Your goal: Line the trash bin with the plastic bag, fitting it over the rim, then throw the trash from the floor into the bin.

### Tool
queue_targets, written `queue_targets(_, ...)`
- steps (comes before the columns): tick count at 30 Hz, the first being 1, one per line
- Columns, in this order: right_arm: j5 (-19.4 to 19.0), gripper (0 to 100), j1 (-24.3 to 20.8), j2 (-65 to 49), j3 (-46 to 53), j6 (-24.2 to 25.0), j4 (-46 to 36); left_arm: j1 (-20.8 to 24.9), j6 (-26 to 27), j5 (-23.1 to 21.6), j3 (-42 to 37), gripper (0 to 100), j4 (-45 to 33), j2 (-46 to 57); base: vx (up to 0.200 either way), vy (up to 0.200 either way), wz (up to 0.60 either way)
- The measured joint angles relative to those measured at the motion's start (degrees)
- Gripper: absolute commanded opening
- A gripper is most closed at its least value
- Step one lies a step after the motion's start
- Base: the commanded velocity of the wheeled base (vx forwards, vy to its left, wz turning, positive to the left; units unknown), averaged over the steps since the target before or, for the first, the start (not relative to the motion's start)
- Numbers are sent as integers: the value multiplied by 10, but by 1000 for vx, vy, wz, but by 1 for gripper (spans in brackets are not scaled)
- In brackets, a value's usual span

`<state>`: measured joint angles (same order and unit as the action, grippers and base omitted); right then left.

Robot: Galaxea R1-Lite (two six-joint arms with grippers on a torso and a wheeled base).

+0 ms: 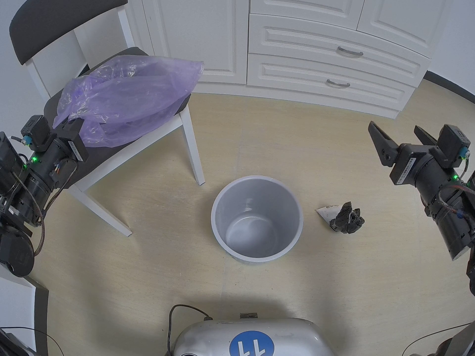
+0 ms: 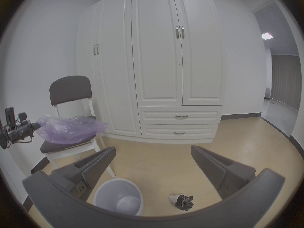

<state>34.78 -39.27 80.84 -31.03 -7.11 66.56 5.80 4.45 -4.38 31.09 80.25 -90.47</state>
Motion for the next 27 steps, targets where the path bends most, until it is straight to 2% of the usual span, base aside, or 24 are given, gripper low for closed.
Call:
queue_targets(7,-1,100,-3,-19,-1,0,1,26,-2,3,-26,0,0,33,0,0,0)
queue_targets(15,-1,100,-31,-4,-1,9,2,121,-2,0,-47,0,-5,70,0,0,0)
queue_targets(27,-6,100,-39,65,-4,61,2,230,3,-3,-67,0,-6,107,0,0,0)
